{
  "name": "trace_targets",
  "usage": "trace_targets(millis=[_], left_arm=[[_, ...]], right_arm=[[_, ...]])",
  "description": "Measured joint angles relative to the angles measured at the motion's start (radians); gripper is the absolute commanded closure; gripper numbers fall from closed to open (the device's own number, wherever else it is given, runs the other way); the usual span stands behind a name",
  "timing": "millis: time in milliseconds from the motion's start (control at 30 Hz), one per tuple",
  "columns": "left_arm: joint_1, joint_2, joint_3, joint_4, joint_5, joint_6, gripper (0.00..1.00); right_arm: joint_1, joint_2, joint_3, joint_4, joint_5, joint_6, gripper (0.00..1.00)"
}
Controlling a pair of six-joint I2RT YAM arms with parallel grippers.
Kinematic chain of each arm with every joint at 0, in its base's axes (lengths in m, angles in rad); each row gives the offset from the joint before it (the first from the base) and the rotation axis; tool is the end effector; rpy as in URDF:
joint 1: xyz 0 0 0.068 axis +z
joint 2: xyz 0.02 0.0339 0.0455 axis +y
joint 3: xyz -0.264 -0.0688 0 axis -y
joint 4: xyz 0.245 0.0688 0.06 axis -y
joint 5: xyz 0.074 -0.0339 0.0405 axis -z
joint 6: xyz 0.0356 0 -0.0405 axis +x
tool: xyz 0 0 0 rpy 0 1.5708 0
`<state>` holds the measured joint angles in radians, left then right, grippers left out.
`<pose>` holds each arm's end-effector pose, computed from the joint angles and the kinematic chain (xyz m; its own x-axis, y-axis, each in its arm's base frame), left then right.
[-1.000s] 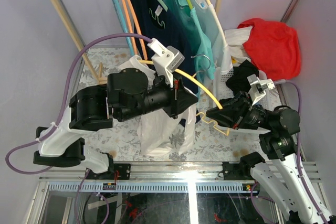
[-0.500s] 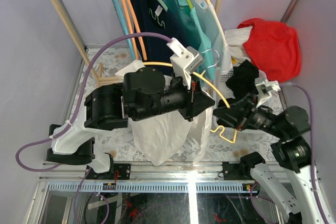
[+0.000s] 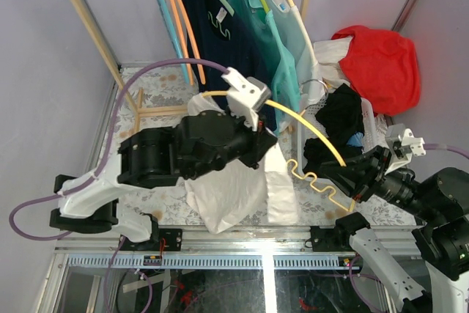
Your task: Place the t-shirt on the hanger
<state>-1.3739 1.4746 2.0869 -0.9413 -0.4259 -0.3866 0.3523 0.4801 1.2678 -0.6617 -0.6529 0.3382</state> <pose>0.0656 -0.2534 0.5318 -0.3664 0.0817 -0.9268 0.7325 0.6396 -0.2332 0.0091 0.0264 0.4643 -0.1674 0.2193 -0.9612 -0.8313 0.4927 0.2571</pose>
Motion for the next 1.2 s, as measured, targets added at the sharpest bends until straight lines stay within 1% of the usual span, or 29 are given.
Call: trace_targets(millis=[200, 367, 500, 600, 733, 867, 967, 1033, 1133, 1200], left_arm=[[0.002, -0.094, 0.003, -0.019, -0.08, 0.012, 0.94], [0.007, -0.108, 0.053, -0.024, -0.084, 0.029, 0.94], [0.007, -0.074, 0.087, -0.034, -0.071, 0.045, 0.94], [0.007, -0.027, 0.131, -0.053, -0.07, 0.056, 0.94], [0.007, -0.011, 0.147, -0.061, -0.061, 0.071, 0.94], [0.007, 0.029, 0.252, -0.063, -0.041, 0.097, 0.93], [0.007, 0.055, 0.32, -0.06, -0.033, 0.118, 0.94], [0.007, 0.05, 0.319, -0.052, -0.034, 0.132, 0.94], [0.007, 0.021, 0.258, -0.007, -0.029, 0.151, 0.95], [0.007, 0.015, 0.244, 0.005, -0.026, 0.162, 0.95]], right_arm=[[0.001, -0.035, -0.046, -0.064, -0.02, -0.026, 1.0], [0.001, -0.045, -0.106, -0.076, -0.04, -0.028, 1.0], [0.001, -0.042, -0.153, -0.092, -0.051, -0.028, 1.0], [0.001, -0.032, -0.158, -0.121, -0.047, -0.036, 1.0], [0.001, -0.031, -0.159, -0.135, -0.044, -0.042, 1.0], [0.001, -0.03, -0.166, -0.144, -0.031, -0.048, 1.0], [0.001, -0.03, -0.16, -0.166, 0.01, -0.06, 1.0], [0.001, -0.032, -0.145, -0.182, 0.04, -0.064, 1.0], [0.001, -0.036, -0.106, -0.208, 0.074, -0.071, 1.0], [0.001, -0.038, -0.084, -0.234, 0.1, -0.079, 1.0]])
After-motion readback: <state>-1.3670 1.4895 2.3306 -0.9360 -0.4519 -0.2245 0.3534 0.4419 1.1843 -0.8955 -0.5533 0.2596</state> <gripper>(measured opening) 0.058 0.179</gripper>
